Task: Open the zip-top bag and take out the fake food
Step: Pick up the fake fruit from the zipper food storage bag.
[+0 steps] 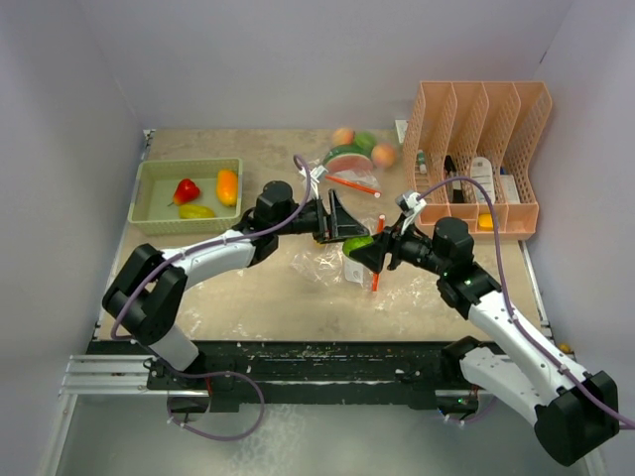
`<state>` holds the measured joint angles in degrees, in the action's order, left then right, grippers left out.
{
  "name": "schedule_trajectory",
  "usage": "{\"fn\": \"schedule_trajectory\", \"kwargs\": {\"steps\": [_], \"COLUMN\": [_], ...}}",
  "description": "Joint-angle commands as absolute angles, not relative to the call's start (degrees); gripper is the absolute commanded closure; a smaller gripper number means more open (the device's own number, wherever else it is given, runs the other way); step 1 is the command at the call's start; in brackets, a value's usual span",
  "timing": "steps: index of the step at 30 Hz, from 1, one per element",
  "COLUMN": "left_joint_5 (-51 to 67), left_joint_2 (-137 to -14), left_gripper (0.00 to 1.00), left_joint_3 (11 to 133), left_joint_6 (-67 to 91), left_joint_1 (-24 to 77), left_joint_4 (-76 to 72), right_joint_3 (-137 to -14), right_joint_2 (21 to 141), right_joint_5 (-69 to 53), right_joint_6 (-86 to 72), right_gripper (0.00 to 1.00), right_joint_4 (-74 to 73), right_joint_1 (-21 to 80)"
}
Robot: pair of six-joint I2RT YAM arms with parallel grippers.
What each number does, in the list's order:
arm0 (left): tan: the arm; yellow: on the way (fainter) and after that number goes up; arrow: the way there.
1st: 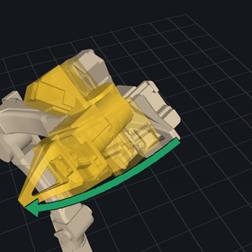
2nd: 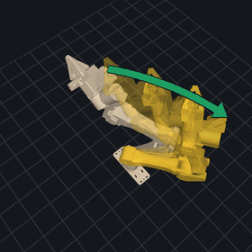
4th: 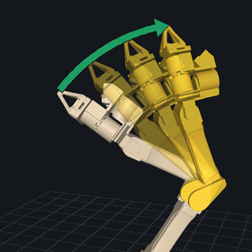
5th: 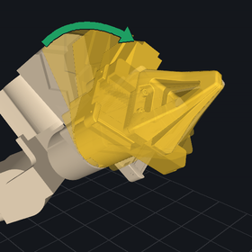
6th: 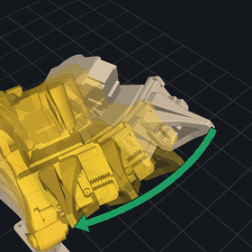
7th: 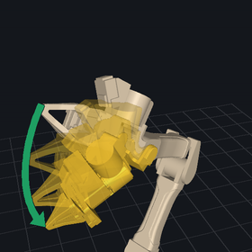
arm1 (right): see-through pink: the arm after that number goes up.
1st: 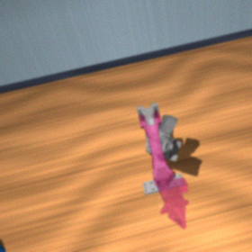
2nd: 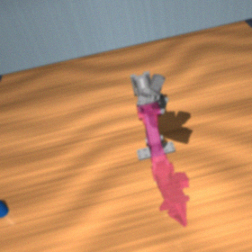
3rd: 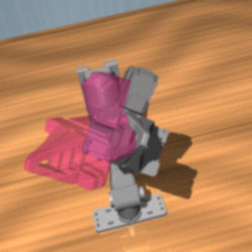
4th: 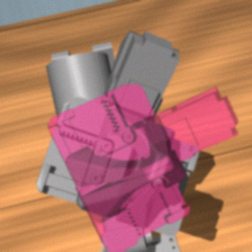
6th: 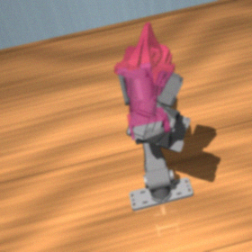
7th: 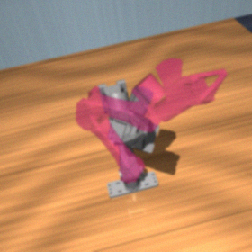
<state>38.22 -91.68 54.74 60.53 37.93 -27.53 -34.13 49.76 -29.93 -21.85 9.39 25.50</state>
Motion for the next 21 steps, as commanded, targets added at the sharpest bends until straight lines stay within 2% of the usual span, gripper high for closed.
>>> {"fn": "schedule_trajectory", "kwargs": {"steps": [1, 4, 7, 9, 15, 17, 21], "left_joint_5": [43.0, 43.6, 43.5, 43.6, 43.1, 42.9, 41.7], "left_joint_2": [-92.3, -92.5, -93.0, -93.3, -94.1, -94.3, -93.4], "left_gripper": [0.01, 0.02, 0.15, 0.29, 0.45, 0.46, 0.46], "left_joint_3": [54.7, 54.3, 53.8, 53.8, 54.0, 54.0, 53.4], "left_joint_6": [63.2, 63.1, 63.2, 63.6, 63.9, 64.5, 64.8], "left_joint_1": [38.3, 38.6, 38.5, 38.6, 38.5, 38.6, 37.1], "left_joint_4": [-33.8, -33.7, -33.9, -34.5, -35.4, -36.7, -37.3], "right_joint_3": [-36.4, -37.1, -37.5, -37.8, -37.7, -37.7, -37.4], "right_joint_2": [49.3, 49.8, 50.2, 50.2, 48.9, 48.6, 47.7], "right_joint_5": [-27.0, -22.7, -22.9, -23.0, -24.0, -24.2, -23.1], "right_joint_6": [-19.9, -19.1, -19.0, -19.1, -19.0, -18.9, -18.9], "right_gripper": [0.63, 0.63, 0.63, 0.62, 0.61, 0.56, 0.37], "right_joint_4": [11.0, 9.4, 9.4, 9.3, 8.8, 8.0, 6.6], "right_joint_1": [25.8, 25.8, 25.8, 25.8, 25.8, 25.8, 25.8]}}
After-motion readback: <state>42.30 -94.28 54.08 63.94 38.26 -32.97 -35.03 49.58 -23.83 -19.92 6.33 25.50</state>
